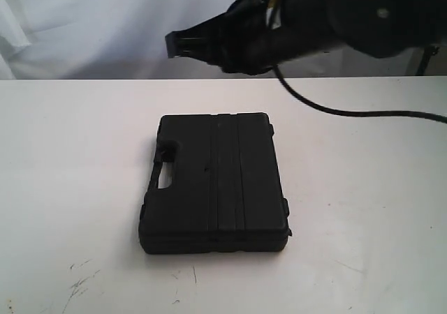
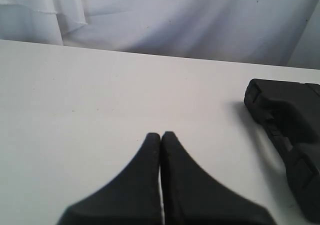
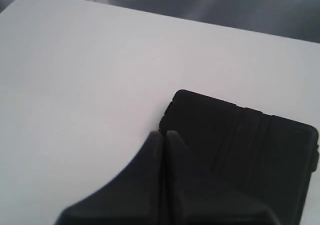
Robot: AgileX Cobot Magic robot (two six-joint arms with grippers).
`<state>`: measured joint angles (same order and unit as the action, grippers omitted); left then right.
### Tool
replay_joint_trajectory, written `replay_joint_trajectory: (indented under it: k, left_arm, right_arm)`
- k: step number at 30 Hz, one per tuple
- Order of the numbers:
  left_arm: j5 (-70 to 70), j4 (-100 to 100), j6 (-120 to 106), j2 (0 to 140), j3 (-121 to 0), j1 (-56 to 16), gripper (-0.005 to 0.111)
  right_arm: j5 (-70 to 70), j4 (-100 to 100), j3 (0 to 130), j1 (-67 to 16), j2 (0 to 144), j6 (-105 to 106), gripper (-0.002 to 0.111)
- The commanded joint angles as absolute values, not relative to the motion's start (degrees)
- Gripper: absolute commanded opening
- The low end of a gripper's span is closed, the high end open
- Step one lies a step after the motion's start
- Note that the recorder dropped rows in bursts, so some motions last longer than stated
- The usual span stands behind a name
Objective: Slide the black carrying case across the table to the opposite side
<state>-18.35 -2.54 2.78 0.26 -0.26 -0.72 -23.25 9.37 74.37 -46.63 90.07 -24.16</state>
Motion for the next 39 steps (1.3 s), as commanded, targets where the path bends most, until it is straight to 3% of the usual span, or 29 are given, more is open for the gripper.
replay_joint_trajectory:
  k: [1, 20, 27, 39]
  left_arm:
    - [-17.7, -2.7, 2.8, 0.0, 0.0, -0.7, 0.000]
    - [-17.7, -2.7, 2.8, 0.0, 0.0, -0.7, 0.000]
    - [-17.7, -2.7, 2.8, 0.0, 0.0, -0.7, 0.000]
    - [-17.7, -2.7, 2.8, 0.0, 0.0, -0.7, 0.000]
  right_arm:
    - [-27.2, 11.1, 70.9, -46.7, 82.3, -23.6, 0.000]
    - [-41.1, 16.0, 69.9, -46.6, 69.6, -20.7, 0.000]
    - [-32.1, 15.4, 57.1, -41.5, 61.2, -20.9, 0.000]
    - [-17.5, 13.5, 31.6, -24.3, 39.7, -20.9, 0.000]
